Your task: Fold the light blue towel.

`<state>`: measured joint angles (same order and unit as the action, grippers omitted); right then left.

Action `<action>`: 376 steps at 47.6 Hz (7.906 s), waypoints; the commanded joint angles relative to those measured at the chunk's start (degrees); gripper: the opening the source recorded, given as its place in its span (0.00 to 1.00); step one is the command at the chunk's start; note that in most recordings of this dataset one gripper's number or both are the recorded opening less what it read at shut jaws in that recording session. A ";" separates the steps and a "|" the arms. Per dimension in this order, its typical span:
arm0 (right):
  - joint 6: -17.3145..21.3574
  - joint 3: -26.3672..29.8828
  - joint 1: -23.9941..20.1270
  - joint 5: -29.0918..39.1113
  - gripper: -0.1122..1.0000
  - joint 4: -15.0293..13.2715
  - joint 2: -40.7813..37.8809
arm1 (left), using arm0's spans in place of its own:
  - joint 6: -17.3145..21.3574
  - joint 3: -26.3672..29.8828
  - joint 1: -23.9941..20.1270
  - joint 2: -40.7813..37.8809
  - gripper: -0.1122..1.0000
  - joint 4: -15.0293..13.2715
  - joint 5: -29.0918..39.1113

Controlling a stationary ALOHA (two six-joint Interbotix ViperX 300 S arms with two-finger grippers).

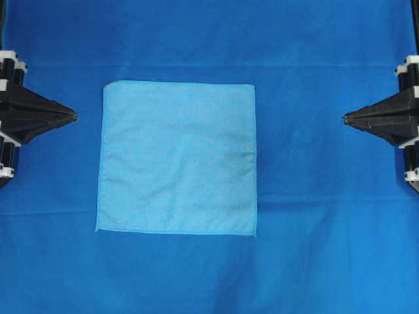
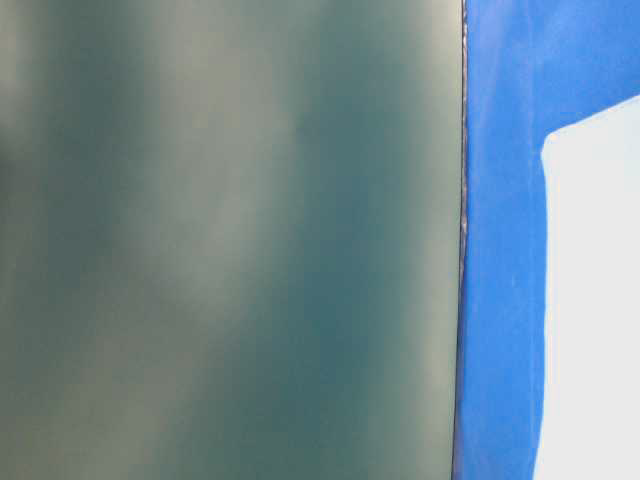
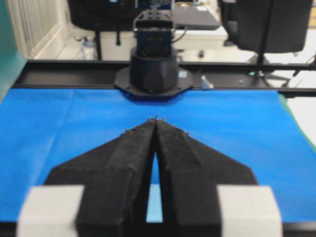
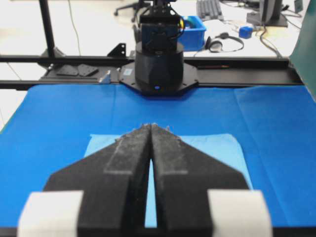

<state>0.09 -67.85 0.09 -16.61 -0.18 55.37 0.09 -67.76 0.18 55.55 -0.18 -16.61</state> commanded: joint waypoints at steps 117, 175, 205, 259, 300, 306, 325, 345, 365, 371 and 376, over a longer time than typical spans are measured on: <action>0.18 26.72 21.53 10.90 0.12 -2.81 -62.75 | 3.16 1.32 -25.58 -47.29 0.12 -1.05 -1.76; 4.75 24.08 0.97 19.78 0.12 4.48 -52.73 | -7.29 -0.70 5.36 -29.71 0.12 -1.23 15.38; 17.58 24.61 -10.90 16.96 0.12 4.48 -56.60 | -18.19 3.96 21.18 -41.13 0.12 -1.23 14.59; 16.88 25.05 -3.25 20.30 0.66 -2.29 -50.89 | -13.10 2.55 6.77 -31.46 0.64 -1.05 15.91; 17.58 25.22 1.23 18.02 0.53 -2.11 -62.58 | -8.00 1.58 -3.16 -46.49 0.28 -1.05 13.89; 17.49 25.14 0.35 18.02 0.25 -2.29 -62.49 | -7.65 1.93 -2.55 -46.93 0.11 -1.05 14.50; 18.28 25.58 -0.79 19.86 0.12 -2.02 -61.08 | -7.73 4.22 -2.46 -45.35 0.11 -1.05 18.46; 18.98 26.89 -0.79 34.37 0.12 -2.20 -45.79 | -8.00 13.36 0.44 -30.50 0.11 -1.14 36.65; 21.80 26.46 -1.49 36.39 0.12 -2.64 -38.58 | -8.00 15.29 2.55 -23.91 0.11 -1.05 37.18; 22.59 26.46 -1.23 36.30 0.12 -3.34 -38.58 | -8.00 15.29 2.55 -23.99 0.11 -1.14 36.21; 23.12 26.37 0.53 36.47 0.12 -4.39 -38.58 | -8.00 15.38 3.87 -24.79 0.11 -1.05 33.49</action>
<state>22.76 -42.19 -0.70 20.04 -3.87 15.82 -7.82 -53.53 2.90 31.11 -1.32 19.16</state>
